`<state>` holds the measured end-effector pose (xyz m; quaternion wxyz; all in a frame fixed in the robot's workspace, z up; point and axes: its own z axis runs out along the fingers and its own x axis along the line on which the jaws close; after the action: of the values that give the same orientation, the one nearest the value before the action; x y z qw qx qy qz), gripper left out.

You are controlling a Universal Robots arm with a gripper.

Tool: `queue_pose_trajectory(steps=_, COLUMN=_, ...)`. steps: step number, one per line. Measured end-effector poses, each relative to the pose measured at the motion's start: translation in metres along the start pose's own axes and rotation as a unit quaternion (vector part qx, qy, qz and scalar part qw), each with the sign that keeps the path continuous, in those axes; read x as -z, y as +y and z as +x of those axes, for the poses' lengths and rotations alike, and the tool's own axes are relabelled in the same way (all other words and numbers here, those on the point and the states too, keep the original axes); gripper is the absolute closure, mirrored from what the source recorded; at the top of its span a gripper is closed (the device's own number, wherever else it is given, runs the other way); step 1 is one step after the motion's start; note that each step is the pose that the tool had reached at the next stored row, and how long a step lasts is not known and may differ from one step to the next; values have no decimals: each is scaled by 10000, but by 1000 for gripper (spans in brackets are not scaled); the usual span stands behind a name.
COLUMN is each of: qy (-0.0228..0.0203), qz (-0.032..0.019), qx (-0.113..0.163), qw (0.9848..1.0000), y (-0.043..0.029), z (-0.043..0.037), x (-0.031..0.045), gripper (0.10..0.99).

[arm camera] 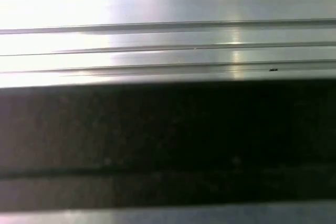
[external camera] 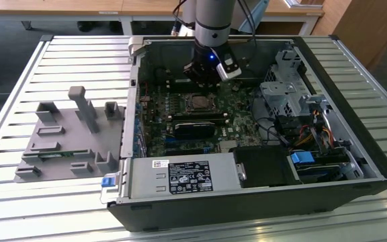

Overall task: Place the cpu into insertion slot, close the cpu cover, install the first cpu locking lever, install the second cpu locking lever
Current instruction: 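Install the first cpu locking lever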

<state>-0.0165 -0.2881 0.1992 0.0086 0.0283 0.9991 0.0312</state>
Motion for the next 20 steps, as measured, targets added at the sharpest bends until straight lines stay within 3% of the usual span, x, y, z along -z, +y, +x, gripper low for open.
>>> queue_pose_trajectory(steps=7, qy=0, qz=25, qx=0, qw=10000, y=3, z=-5, x=-31, gripper=980)
queue_pose_trajectory(steps=12, qy=-3, qz=-13, qx=-1, qw=10000, y=7, z=-8, x=-26, gripper=980)
queue_pose_trajectory(steps=18, qy=1, qz=-9, qx=0, qw=10000, y=14, z=-10, x=106, gripper=980)
queue_pose_trajectory(steps=20, qy=0, qz=-11, qx=0, qw=10000, y=14, z=-10, x=110, gripper=980)
